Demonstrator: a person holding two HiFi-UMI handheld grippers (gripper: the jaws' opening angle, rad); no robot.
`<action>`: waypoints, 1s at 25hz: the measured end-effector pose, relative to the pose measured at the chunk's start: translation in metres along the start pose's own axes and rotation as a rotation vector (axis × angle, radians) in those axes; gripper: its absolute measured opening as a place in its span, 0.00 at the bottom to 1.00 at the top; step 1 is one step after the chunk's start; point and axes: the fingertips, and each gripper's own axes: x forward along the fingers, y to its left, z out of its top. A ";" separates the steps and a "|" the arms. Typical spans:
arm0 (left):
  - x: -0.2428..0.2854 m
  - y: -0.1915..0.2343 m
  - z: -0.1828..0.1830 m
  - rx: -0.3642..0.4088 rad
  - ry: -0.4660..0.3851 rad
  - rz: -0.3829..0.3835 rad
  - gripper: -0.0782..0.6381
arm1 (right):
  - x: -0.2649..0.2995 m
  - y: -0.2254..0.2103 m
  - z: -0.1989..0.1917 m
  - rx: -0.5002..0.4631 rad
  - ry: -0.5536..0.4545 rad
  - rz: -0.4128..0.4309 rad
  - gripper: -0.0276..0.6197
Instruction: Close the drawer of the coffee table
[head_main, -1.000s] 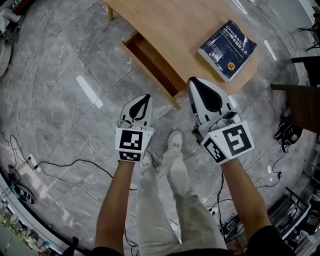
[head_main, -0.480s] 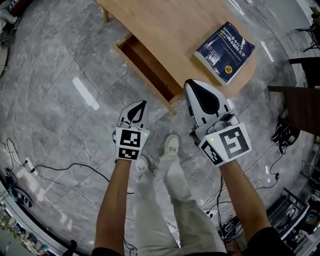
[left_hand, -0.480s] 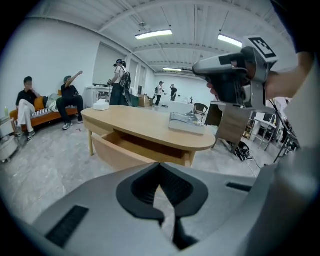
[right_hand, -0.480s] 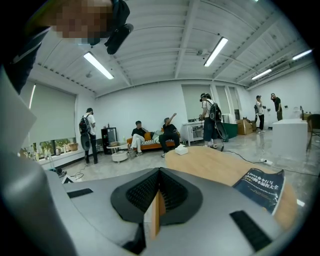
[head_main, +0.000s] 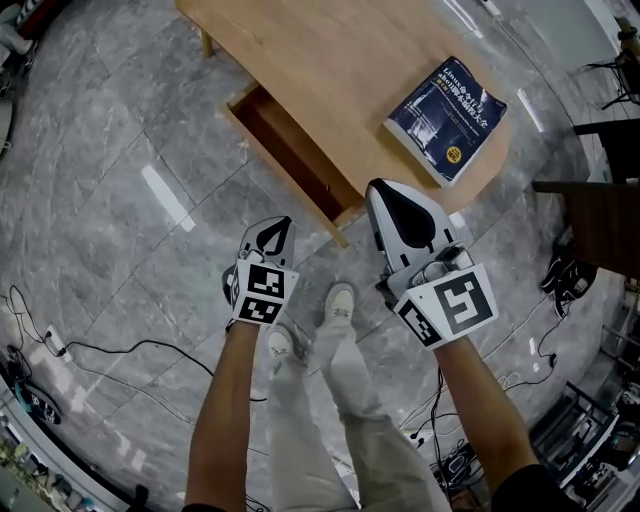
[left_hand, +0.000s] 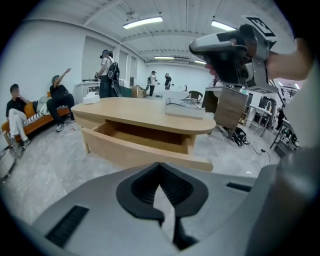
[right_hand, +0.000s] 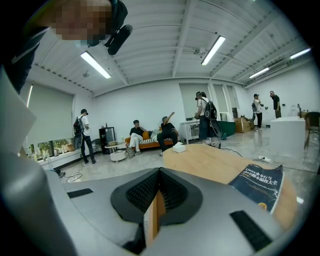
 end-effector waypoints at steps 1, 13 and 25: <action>0.003 -0.001 -0.001 0.004 0.007 -0.004 0.11 | 0.000 -0.001 -0.001 0.000 0.001 0.000 0.06; 0.024 -0.009 -0.004 0.023 0.041 -0.045 0.11 | 0.001 -0.005 -0.010 0.005 0.014 0.006 0.06; 0.041 -0.016 0.007 0.023 0.066 -0.071 0.11 | -0.003 -0.013 -0.015 0.022 0.015 0.002 0.06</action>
